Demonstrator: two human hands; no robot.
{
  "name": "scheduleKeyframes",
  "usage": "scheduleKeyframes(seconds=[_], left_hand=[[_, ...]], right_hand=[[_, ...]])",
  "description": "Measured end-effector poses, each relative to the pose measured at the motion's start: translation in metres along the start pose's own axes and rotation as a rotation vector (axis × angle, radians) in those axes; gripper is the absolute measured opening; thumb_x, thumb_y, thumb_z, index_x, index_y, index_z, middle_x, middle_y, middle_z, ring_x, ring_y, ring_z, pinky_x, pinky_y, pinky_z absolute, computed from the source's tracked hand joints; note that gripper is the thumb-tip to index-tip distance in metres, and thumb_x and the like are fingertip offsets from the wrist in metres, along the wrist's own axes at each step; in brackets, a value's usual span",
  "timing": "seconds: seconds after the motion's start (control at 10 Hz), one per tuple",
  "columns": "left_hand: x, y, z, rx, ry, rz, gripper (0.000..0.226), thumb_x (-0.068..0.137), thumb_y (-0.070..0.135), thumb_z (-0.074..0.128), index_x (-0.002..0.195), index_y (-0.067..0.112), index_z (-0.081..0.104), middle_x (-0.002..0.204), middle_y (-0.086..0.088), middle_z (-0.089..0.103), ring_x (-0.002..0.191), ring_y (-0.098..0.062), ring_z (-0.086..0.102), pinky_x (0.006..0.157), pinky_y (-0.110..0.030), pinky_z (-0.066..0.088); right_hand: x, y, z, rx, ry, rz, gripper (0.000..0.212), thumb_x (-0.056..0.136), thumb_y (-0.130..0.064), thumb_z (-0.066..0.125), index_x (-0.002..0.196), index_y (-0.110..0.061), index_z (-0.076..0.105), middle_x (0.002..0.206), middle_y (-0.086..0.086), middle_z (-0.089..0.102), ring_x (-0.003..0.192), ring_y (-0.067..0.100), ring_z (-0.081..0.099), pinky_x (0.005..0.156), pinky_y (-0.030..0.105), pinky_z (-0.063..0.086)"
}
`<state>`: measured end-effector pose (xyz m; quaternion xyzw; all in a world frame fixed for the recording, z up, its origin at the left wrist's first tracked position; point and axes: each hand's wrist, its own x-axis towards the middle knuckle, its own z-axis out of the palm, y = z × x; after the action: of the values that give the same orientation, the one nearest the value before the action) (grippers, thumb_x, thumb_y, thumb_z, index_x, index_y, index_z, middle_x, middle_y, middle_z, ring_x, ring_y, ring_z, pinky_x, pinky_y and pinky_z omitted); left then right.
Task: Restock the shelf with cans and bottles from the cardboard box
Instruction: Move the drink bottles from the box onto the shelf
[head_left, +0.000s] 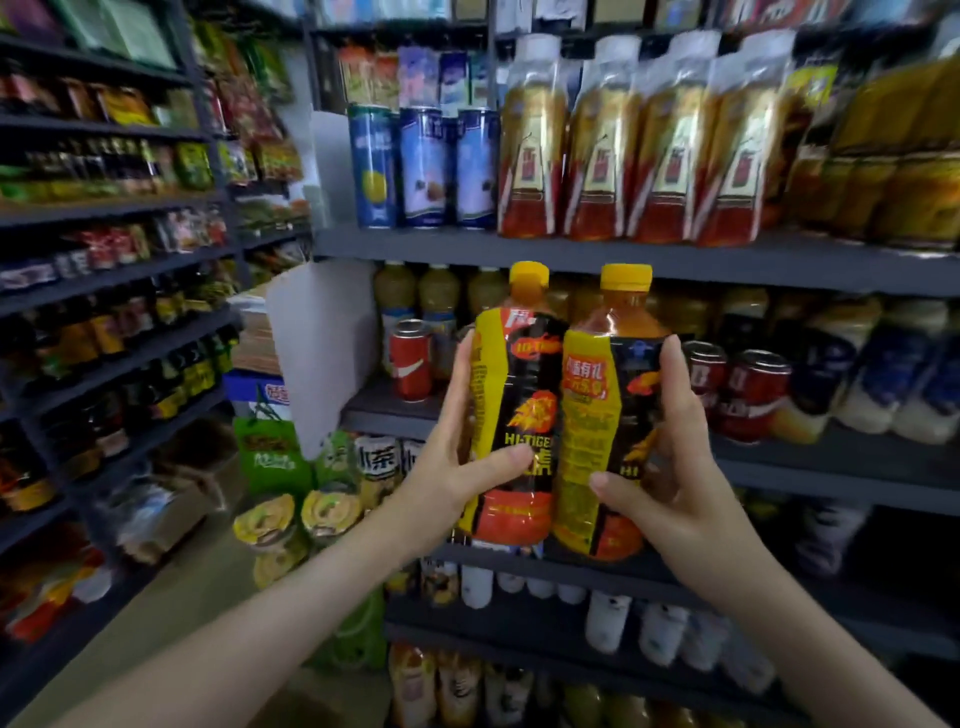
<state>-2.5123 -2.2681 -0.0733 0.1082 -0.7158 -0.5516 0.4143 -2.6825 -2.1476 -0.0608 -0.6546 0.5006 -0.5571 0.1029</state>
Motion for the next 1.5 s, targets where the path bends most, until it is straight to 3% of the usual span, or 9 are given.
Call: scheduleKeyframes(seconds=[0.2,0.3,0.4,0.5,0.6,0.8,1.0,1.2,1.5], left_hand=[[0.064,0.044,0.043,0.024,-0.122,0.054,0.104,0.076,0.020,0.076,0.151,0.036,0.005,0.139,0.008,0.051,0.125,-0.020,0.053,0.095,-0.038,0.050],[0.103,0.067,0.056,-0.069,-0.168,-0.021,0.109,0.064,0.019,0.086,0.144,0.048,0.017,0.131,-0.001,0.056,0.111,-0.024,0.063,0.082,-0.044,0.055],[0.137,0.081,0.068,-0.051,-0.133,0.040,0.102,0.067,0.010,0.081,0.141,0.044,0.019,0.119,0.004,0.059,0.100,-0.017,0.068,0.076,-0.039,0.058],[0.167,0.083,0.075,-0.027,-0.100,0.128,0.103,0.068,0.008,0.078,0.144,0.042,0.016,0.117,0.007,0.061,0.105,-0.014,0.065,0.083,-0.040,0.057],[0.194,0.080,0.075,0.027,-0.061,0.203,0.116,0.060,0.018,0.089,0.141,0.053,0.014,0.134,0.010,0.051,0.120,-0.013,0.056,0.095,-0.045,0.051],[0.225,0.076,0.077,0.040,0.057,0.293,0.117,0.050,0.022,0.093,0.138,0.051,0.022,0.135,0.006,0.052,0.122,-0.014,0.054,0.098,-0.049,0.047],[0.242,0.078,0.097,0.014,0.180,0.342,0.110,0.054,0.004,0.080,0.143,0.036,0.025,0.120,0.009,0.060,0.107,-0.006,0.062,0.080,-0.030,0.055],[0.253,0.077,0.126,0.026,0.278,0.365,0.110,0.055,0.003,0.079,0.143,0.037,0.022,0.119,0.009,0.059,0.104,-0.007,0.064,0.080,-0.033,0.054],[0.261,0.078,0.135,0.088,0.321,0.365,0.113,0.054,0.006,0.081,0.145,0.037,0.021,0.124,0.007,0.057,0.110,-0.009,0.061,0.086,-0.039,0.052]], right_hand=[[0.023,-0.014,-0.067,-0.006,0.060,-0.071,0.091,0.078,-0.057,0.064,0.139,-0.065,-0.002,0.157,-0.007,0.019,0.142,0.016,0.029,0.105,0.046,0.043],[0.042,-0.020,-0.093,-0.032,0.104,-0.119,0.090,0.084,-0.043,0.064,0.139,-0.065,-0.005,0.157,-0.014,0.017,0.142,0.013,0.028,0.105,0.044,0.043],[0.064,-0.021,-0.116,-0.037,0.133,-0.165,0.099,0.087,-0.017,0.065,0.137,-0.059,-0.010,0.131,-0.060,0.012,0.127,-0.024,0.025,0.089,0.003,0.040],[0.086,-0.016,-0.136,-0.118,0.213,-0.136,0.104,0.086,-0.004,0.064,0.139,-0.049,-0.012,0.113,-0.069,0.014,0.108,-0.042,0.020,0.079,-0.009,0.030],[0.111,-0.005,-0.159,-0.152,0.301,-0.135,0.104,0.087,-0.004,0.065,0.144,-0.045,-0.011,0.127,-0.048,0.015,0.106,-0.041,0.022,0.079,-0.008,0.031],[0.158,0.033,-0.209,-0.277,0.423,-0.107,0.110,0.083,-0.010,0.073,0.148,-0.046,-0.008,0.150,-0.020,0.019,0.141,0.004,0.025,0.115,0.046,0.028],[0.198,0.066,-0.237,-0.393,0.381,-0.024,0.110,0.083,-0.008,0.071,0.150,-0.035,-0.012,0.147,0.007,0.022,0.128,0.009,0.024,0.106,0.028,0.018],[0.230,0.095,-0.250,-0.492,0.275,0.063,0.110,0.088,-0.008,0.066,0.134,-0.053,-0.024,0.153,0.022,0.002,0.139,0.043,0.021,0.114,0.049,0.024],[0.255,0.111,-0.255,-0.644,0.153,0.222,0.120,0.085,-0.003,0.065,0.137,-0.045,-0.035,0.154,0.019,-0.024,0.139,0.053,0.012,0.109,0.052,0.027]])
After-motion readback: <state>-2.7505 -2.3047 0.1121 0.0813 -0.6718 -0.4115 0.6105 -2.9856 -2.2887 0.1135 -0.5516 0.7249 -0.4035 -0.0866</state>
